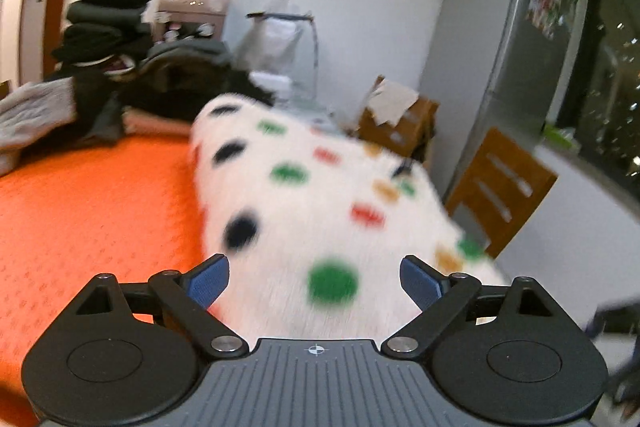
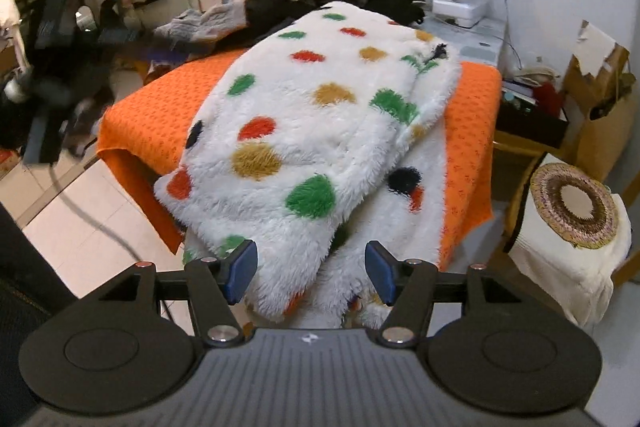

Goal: Fold clothes

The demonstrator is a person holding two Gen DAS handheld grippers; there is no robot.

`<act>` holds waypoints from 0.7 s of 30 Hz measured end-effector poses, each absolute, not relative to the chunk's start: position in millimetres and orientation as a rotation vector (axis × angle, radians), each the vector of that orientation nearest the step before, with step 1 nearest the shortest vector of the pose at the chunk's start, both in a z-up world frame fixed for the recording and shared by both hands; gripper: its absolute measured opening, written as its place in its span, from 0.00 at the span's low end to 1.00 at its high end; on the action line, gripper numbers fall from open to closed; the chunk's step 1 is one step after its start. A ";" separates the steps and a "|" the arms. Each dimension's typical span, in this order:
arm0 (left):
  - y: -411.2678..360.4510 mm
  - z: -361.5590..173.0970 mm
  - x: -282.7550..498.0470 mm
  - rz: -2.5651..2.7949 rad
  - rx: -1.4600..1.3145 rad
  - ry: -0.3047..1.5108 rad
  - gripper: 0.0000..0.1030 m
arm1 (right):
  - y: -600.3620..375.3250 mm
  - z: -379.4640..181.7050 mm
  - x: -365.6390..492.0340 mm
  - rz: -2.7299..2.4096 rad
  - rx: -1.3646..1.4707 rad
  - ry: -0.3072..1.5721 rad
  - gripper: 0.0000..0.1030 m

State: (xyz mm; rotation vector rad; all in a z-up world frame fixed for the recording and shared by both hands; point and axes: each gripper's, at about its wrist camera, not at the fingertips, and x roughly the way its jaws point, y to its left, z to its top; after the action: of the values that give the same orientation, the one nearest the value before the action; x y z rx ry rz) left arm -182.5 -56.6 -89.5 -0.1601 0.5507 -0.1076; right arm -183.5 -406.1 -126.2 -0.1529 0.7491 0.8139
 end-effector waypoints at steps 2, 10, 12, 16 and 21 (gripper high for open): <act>-60.7 -100.2 -200.8 -0.094 -0.136 0.571 0.90 | -406.3 -126.0 -184.2 0.834 -0.167 0.739 0.64; -71.8 -148.4 -246.7 -0.123 -0.028 0.625 0.80 | -391.2 -140.0 -188.6 0.918 -0.237 0.762 0.64; -74.3 -162.5 -248.8 -0.141 0.017 0.636 0.73 | -387.1 -145.7 -188.7 0.923 -0.260 0.770 0.64; -79.0 -188.1 -243.8 -0.193 0.179 0.663 0.54 | -382.4 -156.2 -185.6 0.887 -0.297 0.777 0.64; -85.1 -208.9 -236.1 -0.281 0.336 0.667 0.47 | -384.0 -161.6 -182.8 0.865 -0.293 0.776 0.64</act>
State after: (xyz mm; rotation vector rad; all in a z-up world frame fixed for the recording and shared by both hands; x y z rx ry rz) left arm -236.1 -85.1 -208.9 0.3358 0.6669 -0.2812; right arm -182.8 -384.0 -161.6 -0.2928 0.7762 0.8648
